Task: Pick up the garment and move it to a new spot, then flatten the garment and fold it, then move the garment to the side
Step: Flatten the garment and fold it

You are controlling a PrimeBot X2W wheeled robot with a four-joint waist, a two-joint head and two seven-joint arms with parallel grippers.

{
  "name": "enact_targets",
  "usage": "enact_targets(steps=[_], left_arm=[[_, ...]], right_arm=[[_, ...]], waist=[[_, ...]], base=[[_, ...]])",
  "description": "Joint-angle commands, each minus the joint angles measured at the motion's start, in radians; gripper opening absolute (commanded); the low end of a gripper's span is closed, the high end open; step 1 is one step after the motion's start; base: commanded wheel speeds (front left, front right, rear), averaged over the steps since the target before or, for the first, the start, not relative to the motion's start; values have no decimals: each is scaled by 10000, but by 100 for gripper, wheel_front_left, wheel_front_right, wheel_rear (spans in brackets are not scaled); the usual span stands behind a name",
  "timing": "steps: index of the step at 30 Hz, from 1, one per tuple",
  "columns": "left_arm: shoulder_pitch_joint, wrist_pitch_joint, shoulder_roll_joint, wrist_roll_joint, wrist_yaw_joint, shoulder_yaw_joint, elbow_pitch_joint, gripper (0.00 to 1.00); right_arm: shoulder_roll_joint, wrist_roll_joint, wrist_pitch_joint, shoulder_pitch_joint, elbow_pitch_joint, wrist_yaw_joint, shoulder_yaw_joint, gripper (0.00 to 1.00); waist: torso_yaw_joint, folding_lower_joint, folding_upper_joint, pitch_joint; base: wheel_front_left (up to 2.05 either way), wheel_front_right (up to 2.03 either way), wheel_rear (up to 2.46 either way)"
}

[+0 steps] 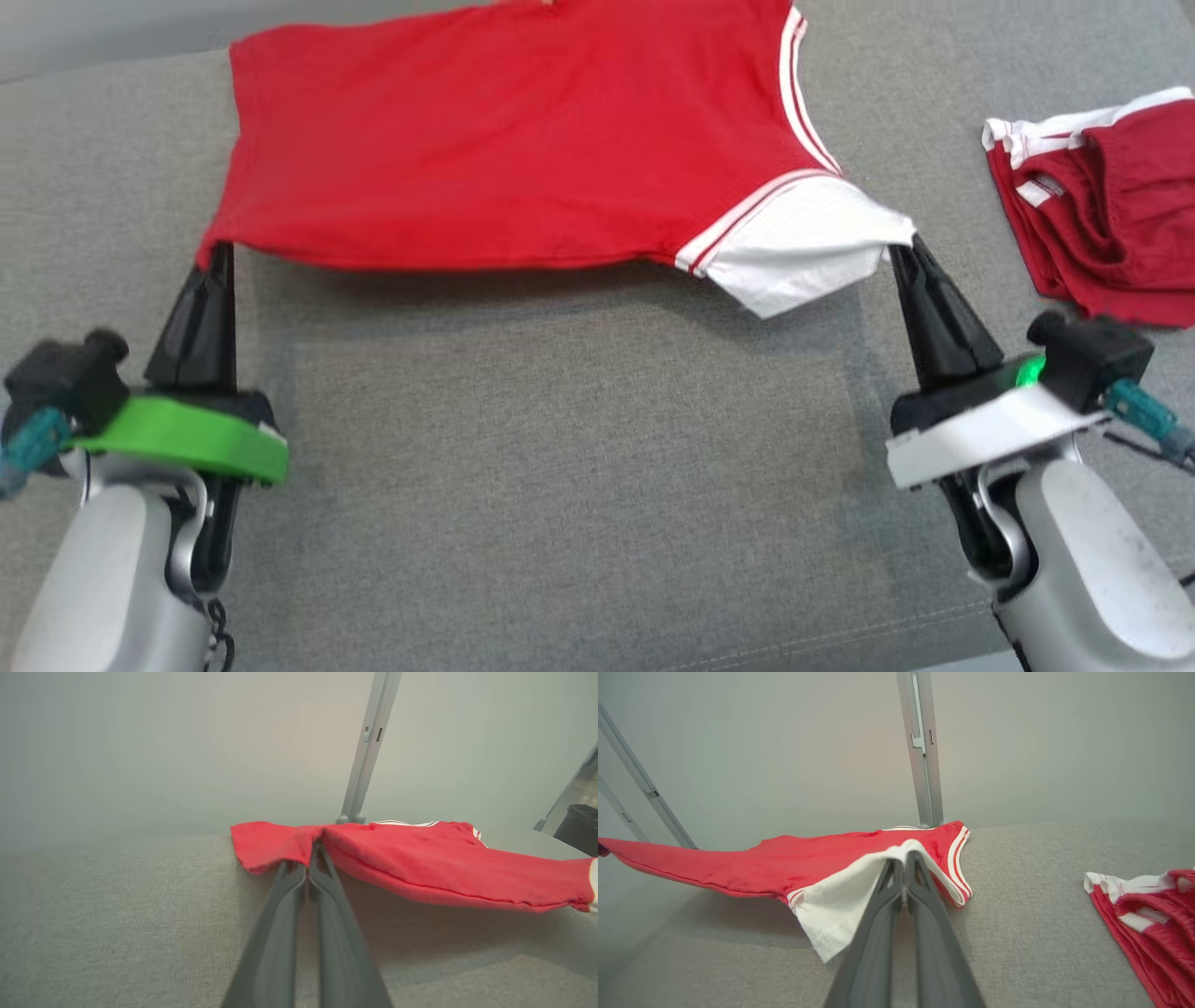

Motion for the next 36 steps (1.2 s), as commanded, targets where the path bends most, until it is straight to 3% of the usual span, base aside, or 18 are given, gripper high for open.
enact_targets(steps=[1, 8, 20, 36], left_arm=[[596, 0, -60, 114, 103, 204, -247, 0], [2730, 0, -685, 439, 306, 844, -928, 0], [4758, 0, -1778, 1024, 149, 1673, -1069, 0], [5916, 0, -2212, 1160, -1, 1930, -824, 0]], right_arm=[[35, 16, 2, 517, -185, -3, -89, 0], [377, -159, 41, 2491, -803, -3, -609, 0], [944, -406, 333, 4954, -1501, -3, -863, 0], [1398, -205, 548, 6142, -1396, -3, -875, 0]], waist=[[444, 1, 0, -649], [583, 1, 0, -1241], [551, 1, 0, -2144], [482, 1, 0, -2680]], base=[[0, 0, 0], [0, 0, 0], [0, 0, 0], [0, 0, 0]])
